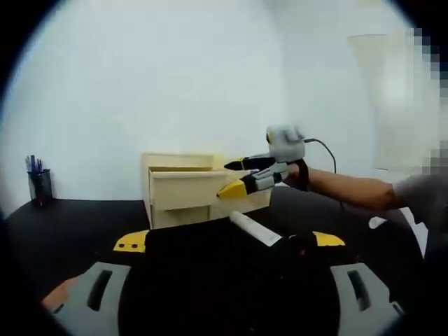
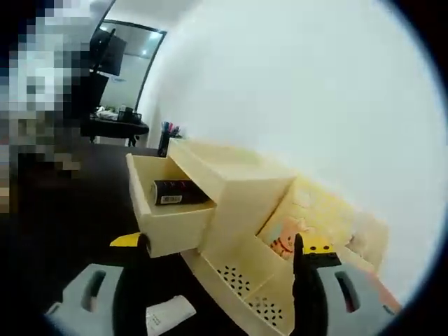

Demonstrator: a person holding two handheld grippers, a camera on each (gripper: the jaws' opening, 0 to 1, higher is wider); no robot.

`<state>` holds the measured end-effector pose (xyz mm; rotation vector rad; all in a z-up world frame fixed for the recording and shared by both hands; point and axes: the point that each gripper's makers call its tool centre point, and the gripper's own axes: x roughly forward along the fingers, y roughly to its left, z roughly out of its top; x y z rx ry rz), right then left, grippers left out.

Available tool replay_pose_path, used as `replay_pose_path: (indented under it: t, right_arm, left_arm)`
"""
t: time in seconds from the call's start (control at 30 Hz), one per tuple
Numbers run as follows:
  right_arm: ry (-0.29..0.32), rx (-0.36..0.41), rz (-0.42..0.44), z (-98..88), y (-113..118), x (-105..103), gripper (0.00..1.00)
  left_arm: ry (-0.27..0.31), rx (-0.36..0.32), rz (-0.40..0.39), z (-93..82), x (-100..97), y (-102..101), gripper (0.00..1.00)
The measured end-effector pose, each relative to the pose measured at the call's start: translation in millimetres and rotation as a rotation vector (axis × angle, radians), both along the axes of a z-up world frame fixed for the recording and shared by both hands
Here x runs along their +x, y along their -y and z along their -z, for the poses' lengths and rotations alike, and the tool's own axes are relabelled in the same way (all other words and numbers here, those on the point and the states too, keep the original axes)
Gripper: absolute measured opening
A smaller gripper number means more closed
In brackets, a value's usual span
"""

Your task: Open the drawer, pick up the cosmetic bottles from the table one by one, place them into the drawer, release the gripper, close the drawer, and move the gripper away

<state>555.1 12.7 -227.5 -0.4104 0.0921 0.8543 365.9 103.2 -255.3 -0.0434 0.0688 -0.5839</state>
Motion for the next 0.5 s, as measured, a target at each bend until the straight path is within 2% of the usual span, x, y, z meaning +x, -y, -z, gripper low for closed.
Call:
replay_pose_path:
  t: [0.37, 0.5]
  right_arm:
    - [0.040, -0.021, 0.057, -0.8, -0.5, 5.7, 0.72]
    - [0.035, -0.018, 0.075, -7.3, -0.1, 32.5, 0.71]
  left_arm:
    - [0.005, 0.000, 0.007, -3.7, 0.9, -2.6, 0.84]
    - [0.007, -0.002, 0.006, -4.5, 0.8, -3.4, 0.84]
